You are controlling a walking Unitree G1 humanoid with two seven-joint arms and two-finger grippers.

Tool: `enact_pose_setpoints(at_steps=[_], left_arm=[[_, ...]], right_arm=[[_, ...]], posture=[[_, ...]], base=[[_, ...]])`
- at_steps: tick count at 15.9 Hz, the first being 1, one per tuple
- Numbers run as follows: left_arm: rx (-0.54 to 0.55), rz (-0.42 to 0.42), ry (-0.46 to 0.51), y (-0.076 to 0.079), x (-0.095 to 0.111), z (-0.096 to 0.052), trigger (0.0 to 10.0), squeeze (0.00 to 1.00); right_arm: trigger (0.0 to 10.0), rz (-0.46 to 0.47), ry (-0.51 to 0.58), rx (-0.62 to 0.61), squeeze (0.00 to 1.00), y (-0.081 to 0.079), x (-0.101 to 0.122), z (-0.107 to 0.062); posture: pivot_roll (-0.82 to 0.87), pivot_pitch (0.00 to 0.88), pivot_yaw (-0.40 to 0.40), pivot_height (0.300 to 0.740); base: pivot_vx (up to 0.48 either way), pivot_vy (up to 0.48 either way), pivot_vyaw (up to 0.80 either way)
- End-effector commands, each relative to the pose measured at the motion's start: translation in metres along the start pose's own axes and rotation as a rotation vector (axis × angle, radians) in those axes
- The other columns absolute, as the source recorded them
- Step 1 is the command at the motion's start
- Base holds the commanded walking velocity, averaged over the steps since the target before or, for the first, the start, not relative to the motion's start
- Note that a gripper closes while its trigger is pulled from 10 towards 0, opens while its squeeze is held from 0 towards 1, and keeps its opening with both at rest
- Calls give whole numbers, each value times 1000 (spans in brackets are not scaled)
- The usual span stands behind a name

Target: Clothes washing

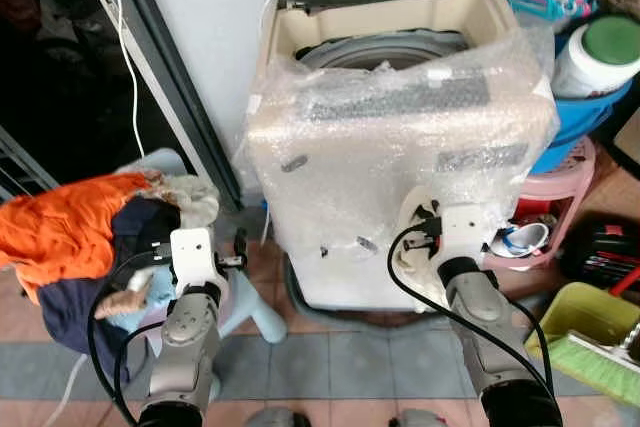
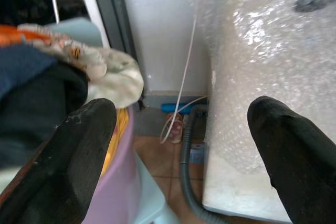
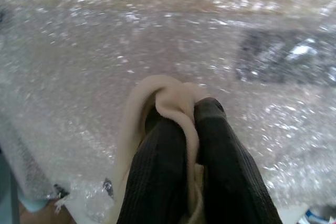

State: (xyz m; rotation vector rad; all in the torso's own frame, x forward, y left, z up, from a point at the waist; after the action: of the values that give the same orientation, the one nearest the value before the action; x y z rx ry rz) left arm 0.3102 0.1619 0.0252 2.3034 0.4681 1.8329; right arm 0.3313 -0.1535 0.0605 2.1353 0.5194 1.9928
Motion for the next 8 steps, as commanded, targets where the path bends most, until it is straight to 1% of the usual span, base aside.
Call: enact_pose_setpoints(at_steps=[1, 3, 4, 5, 6, 7, 8], left_arm=[[34, -3, 10, -10, 1, 0, 10000, 0], [51, -1, 27, -9, 3, 1, 10000, 0], [66, -18, 35, -9, 4, 2, 10000, 0], [69, -20, 36, -9, 4, 2, 10000, 0], [46, -29, 41, -4, 5, 3, 10000, 0], [21, -23, 45, 3, 7, 5, 10000, 0], [-23, -10, 46, 13, 10, 7, 10000, 0]], right_arm=[[10000, -2, 34, 24, 0, -6, 11, 2], [10000, -16, 32, 54, 0, -5, 11, 0], [10000, -36, 30, 87, 0, -7, 11, -2], [10000, -42, 30, 94, 0, -8, 10, -2], [10000, -64, 29, 112, 0, -10, 9, -2], [10000, -80, 25, 113, 0, -10, 9, -1], [10000, -80, 23, 106, 0, -7, 11, 0]], posture=[[-55, 0, 79, 740], [-46, 0, 1, 740], [-41, 0, -27, 740], [-41, 0, -27, 740], [-38, 0, -49, 740], [-37, 0, -53, 740], [-37, 0, -57, 740]], base=[[0, 0, 0], [0, 0, 0], [0, 0, 0], [0, 0, 0], [0, 0, 0], [0, 0, 0], [0, 0, 0]])
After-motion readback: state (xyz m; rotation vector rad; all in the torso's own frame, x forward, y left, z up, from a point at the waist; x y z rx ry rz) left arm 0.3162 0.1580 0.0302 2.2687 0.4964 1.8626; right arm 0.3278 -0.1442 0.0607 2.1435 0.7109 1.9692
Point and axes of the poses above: a point about 5 cm out from each wrist's last joint towards the gripper, its own z axis pointing out of the wrist towards the gripper, its own x axis along the axis of the wrist's last joint, y = z × x, the point moved 5 cm from there along z, pointing out of the wrist towards the gripper, and after that the axes turned 15 degrees about -z, right-handed, at the moved point
